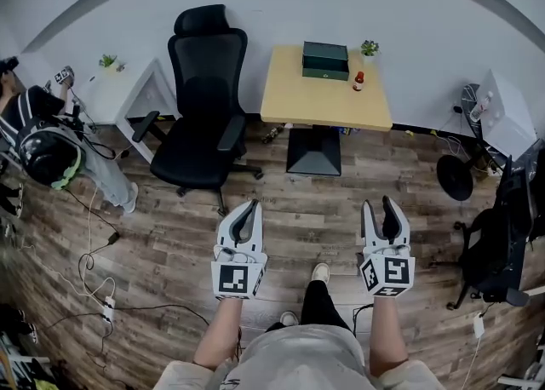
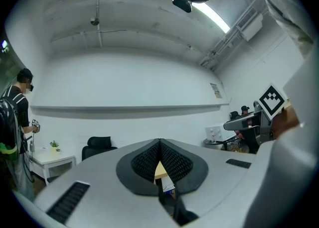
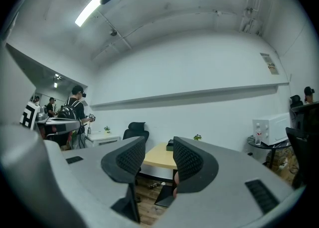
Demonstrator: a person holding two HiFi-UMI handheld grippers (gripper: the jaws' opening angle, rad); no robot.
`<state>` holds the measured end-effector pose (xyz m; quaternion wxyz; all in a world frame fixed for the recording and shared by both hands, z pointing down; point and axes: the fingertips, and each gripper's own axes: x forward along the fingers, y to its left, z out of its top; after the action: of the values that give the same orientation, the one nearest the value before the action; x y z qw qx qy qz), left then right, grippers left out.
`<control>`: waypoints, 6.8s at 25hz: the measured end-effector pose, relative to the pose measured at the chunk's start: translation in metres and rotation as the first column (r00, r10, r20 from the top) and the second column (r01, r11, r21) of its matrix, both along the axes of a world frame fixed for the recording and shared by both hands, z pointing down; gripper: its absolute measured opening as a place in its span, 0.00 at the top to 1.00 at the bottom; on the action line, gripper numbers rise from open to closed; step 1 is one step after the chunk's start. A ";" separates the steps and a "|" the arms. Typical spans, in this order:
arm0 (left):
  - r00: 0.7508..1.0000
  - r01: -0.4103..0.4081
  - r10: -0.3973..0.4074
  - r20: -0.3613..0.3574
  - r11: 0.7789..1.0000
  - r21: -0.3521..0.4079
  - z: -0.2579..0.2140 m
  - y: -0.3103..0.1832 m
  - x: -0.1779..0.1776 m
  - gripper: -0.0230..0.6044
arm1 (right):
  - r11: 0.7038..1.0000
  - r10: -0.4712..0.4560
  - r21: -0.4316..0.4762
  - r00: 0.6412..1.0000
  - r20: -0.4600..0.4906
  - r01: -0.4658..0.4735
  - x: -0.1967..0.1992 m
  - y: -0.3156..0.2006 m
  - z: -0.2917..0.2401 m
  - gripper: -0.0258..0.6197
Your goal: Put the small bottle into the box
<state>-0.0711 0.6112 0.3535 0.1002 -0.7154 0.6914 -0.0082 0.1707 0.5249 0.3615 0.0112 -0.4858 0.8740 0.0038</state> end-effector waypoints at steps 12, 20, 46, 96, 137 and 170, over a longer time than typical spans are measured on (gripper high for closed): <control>1.000 -0.002 0.003 0.005 0.999 -0.044 0.003 -0.141 0.011 0.95 | 0.999 0.006 -0.045 1.000 0.010 -0.005 0.010 -0.138 0.013 0.67; 1.000 -0.030 0.031 0.007 0.997 -0.067 0.007 -0.221 0.031 0.95 | 0.998 0.011 -0.064 1.000 0.000 -0.011 0.024 -0.209 0.019 0.67; 0.995 -0.098 0.098 0.004 0.993 -0.065 0.021 -0.421 0.039 0.95 | 0.997 0.070 -0.045 0.998 -0.006 -0.070 0.026 -0.385 0.023 0.67; 0.963 -0.271 0.267 -0.048 0.952 -0.141 0.065 -0.773 -0.049 0.95 | 0.968 0.164 -0.174 0.981 -0.106 -0.180 -0.081 -0.714 0.079 0.66; 0.971 -0.237 0.229 -0.066 0.899 -0.368 0.154 -0.811 -0.040 0.95 | 0.909 0.010 -0.403 0.971 -0.237 -0.108 -0.101 -0.754 0.219 0.73; 0.993 -0.108 0.097 -0.075 0.980 -0.167 0.087 -0.767 -0.105 0.95 | 0.981 -0.012 -0.193 0.968 -0.250 -0.037 -0.144 -0.740 0.105 0.74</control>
<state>-0.1763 -0.1555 0.4404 0.0159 -0.7559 0.6534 -0.0385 0.0262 -0.2148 0.4664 -0.1469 -0.4856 0.8615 -0.0210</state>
